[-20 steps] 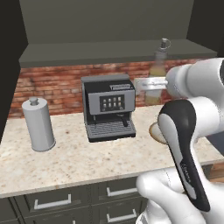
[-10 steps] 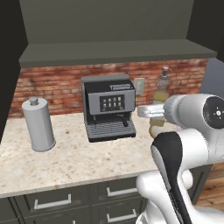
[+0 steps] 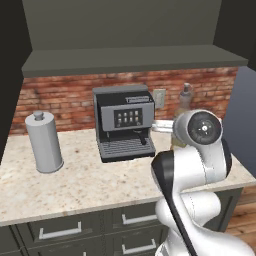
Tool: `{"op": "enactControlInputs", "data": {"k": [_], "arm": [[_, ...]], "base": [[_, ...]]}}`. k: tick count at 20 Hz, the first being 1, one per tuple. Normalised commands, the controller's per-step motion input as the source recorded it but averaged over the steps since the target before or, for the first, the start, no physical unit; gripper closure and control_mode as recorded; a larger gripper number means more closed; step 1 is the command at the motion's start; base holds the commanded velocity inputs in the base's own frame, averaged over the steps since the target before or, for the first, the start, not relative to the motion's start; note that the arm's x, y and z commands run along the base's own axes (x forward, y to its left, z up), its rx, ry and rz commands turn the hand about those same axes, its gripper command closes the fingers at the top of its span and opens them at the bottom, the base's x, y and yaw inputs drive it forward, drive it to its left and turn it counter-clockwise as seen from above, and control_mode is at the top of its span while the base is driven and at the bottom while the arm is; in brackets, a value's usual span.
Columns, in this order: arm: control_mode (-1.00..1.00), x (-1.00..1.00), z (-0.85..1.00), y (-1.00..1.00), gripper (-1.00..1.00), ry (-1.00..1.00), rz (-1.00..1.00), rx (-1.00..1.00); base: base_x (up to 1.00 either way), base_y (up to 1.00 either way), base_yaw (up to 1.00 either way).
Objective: Retrieve the bottle and the shaker from the cabinet and place them next to the mixing bowl on the counter. Then add garlic from the fridge to the mixing bowl.
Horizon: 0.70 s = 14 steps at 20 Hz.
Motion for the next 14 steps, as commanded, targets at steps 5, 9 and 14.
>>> {"op": "enactControlInputs", "data": {"k": [5, 9, 14], "arm": [[-1.0, 0.35, -0.37, -0.19, 1.0, -0.04, -0.17, 0.0], [-1.0, 0.33, -0.33, -0.16, 1.0, -0.08, -0.1, 0.01], [-1.0, 0.39, -0.44, -0.04, 1.0, -0.09, -0.01, 0.04]], "base": [[0.0, 0.0, 0.0], [0.0, 0.0, 0.0], [0.0, 0.0, 0.0]]}}
